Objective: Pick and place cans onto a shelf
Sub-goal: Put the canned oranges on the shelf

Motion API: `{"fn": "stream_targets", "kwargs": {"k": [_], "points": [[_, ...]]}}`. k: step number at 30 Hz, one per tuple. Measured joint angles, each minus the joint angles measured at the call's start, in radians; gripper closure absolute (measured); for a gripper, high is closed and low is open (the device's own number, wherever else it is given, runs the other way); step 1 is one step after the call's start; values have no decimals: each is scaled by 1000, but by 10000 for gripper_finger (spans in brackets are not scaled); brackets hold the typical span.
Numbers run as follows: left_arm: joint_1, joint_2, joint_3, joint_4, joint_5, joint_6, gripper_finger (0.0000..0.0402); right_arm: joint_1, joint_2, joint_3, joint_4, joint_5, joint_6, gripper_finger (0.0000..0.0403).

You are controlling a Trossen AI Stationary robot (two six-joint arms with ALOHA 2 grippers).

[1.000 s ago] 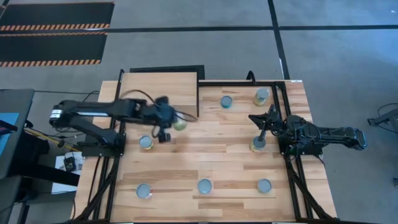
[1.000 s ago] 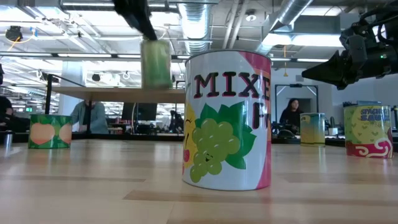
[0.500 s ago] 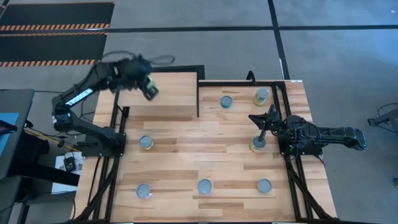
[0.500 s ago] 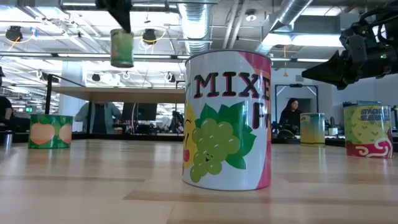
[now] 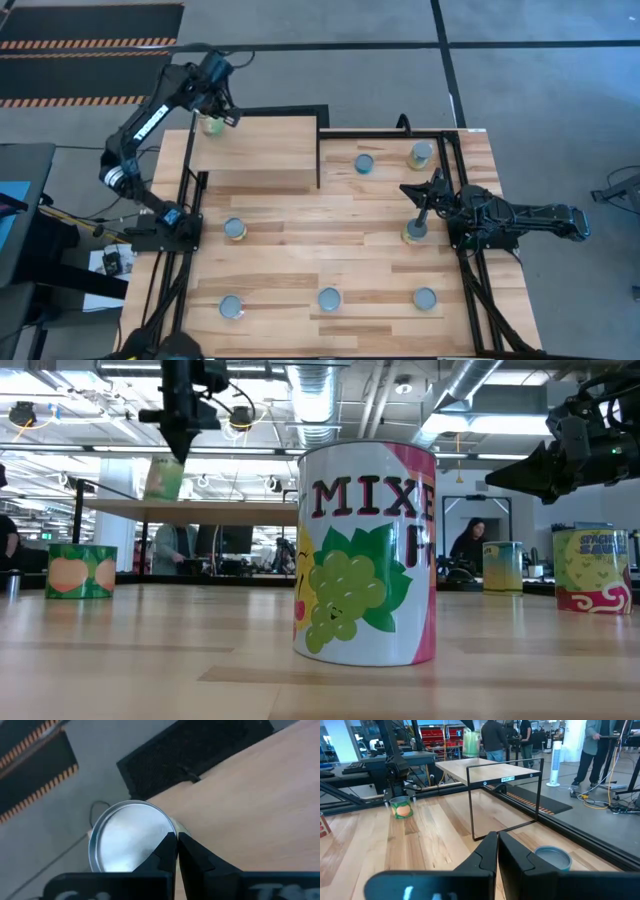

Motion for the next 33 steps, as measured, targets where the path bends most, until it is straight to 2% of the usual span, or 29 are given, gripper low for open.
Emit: {"fn": "stream_targets", "kwargs": {"k": [7, 12, 25, 33], "points": [[-36, 29, 0, 50, 32, -64, 401, 0, 0, 0, 0, 0, 0, 363], [-24, 32, 0, 48, 2, -100, 401, 0, 0, 0, 0, 0, 0, 363], [-3, 37, -3, 75, -12, -107, 401, 0, 0, 0, 0, 0, 0, 363], [5, 31, -62, 110, -25, -118, 401, 0, 0, 0, 0, 0, 0, 363]]}}
